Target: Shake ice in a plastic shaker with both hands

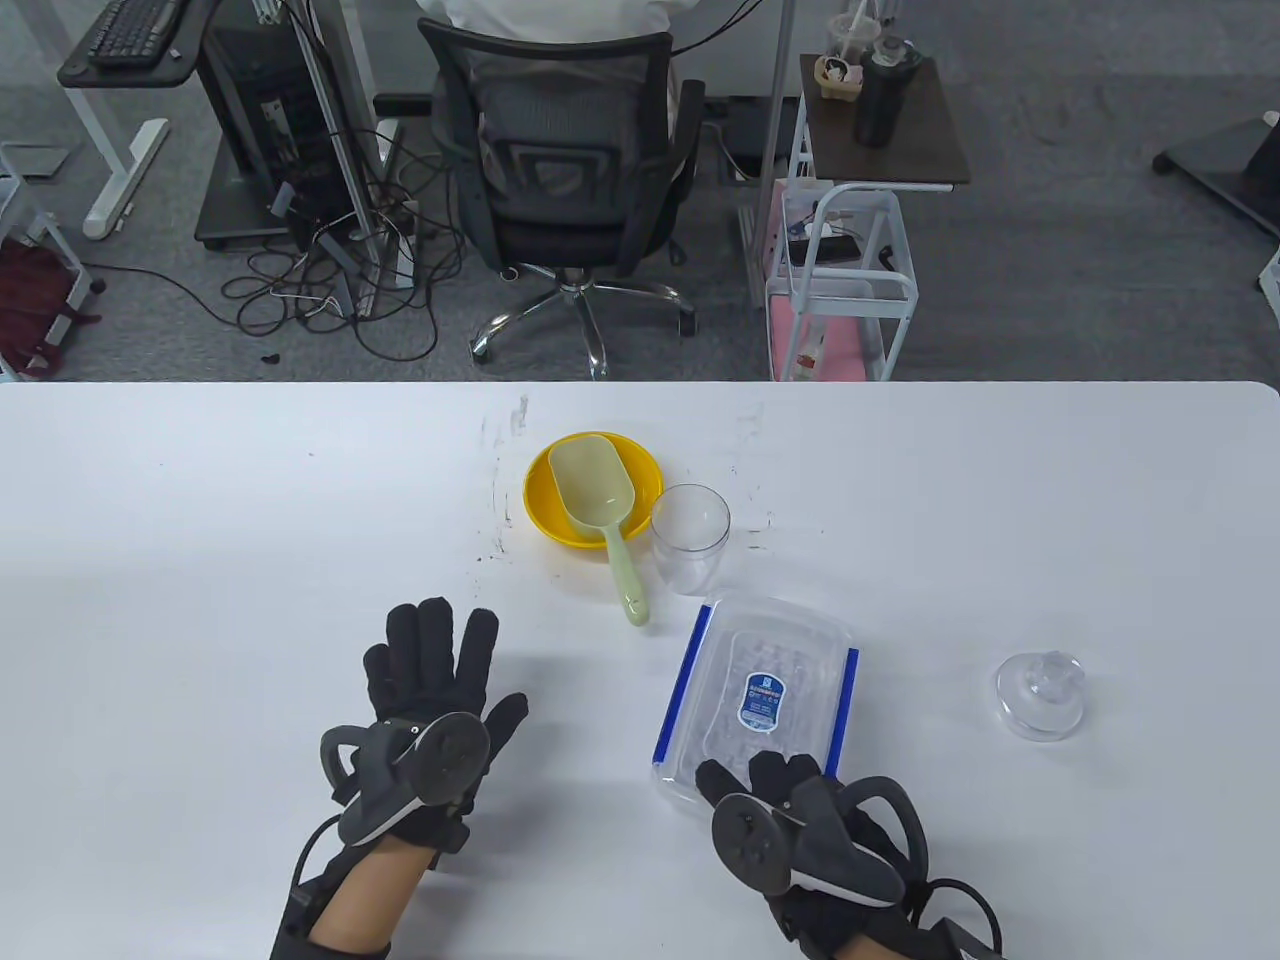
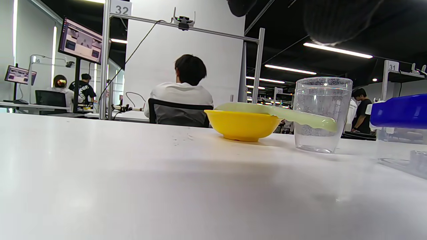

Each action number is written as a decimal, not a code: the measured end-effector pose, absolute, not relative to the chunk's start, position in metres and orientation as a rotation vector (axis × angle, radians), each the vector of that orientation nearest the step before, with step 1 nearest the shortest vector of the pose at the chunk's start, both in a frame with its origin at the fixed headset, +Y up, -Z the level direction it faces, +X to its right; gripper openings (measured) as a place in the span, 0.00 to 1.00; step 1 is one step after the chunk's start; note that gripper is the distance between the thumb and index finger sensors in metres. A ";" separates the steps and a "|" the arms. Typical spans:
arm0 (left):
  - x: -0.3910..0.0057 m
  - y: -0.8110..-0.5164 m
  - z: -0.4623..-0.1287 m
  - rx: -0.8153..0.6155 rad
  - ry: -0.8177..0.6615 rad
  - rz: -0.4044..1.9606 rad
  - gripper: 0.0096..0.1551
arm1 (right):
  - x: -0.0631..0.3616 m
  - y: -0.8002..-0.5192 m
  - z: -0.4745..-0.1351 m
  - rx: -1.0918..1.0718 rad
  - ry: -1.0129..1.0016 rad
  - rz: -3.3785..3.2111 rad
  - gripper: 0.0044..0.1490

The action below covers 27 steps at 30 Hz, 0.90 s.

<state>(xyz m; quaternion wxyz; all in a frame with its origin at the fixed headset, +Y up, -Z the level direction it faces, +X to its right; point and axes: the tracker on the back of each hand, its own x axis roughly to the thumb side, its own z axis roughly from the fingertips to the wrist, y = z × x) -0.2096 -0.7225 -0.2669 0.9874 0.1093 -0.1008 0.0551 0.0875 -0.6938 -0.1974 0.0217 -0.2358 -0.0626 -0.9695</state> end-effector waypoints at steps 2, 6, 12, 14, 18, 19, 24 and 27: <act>-0.210 -0.723 -0.267 0.223 -0.203 0.111 0.49 | 0.084 -0.694 -0.194 -0.786 -0.210 -3.008 0.56; -0.211 -0.725 -0.268 0.215 -0.198 0.109 0.49 | 0.077 -0.695 -0.186 -0.891 -0.179 -2.975 0.56; -0.212 -0.725 -0.269 0.213 -0.201 0.115 0.49 | 0.062 -0.699 -0.175 -1.128 -0.133 -2.938 0.54; -0.211 -0.725 -0.269 0.211 -0.204 0.118 0.49 | 0.056 -0.702 -0.170 -1.190 -0.098 -2.938 0.53; -0.209 -0.726 -0.268 0.208 -0.211 0.111 0.49 | 0.043 -0.709 -0.156 -1.227 0.055 -2.930 0.51; -0.209 -0.726 -0.267 0.208 -0.212 0.113 0.49 | 0.039 -0.711 -0.152 -1.234 0.112 -2.913 0.51; -0.205 -0.727 -0.267 0.202 -0.224 0.125 0.49 | 0.025 -0.718 -0.137 -1.216 0.385 -2.815 0.50; -0.203 -0.727 -0.266 0.198 -0.231 0.126 0.49 | 0.024 -0.718 -0.134 -1.181 0.418 -2.793 0.49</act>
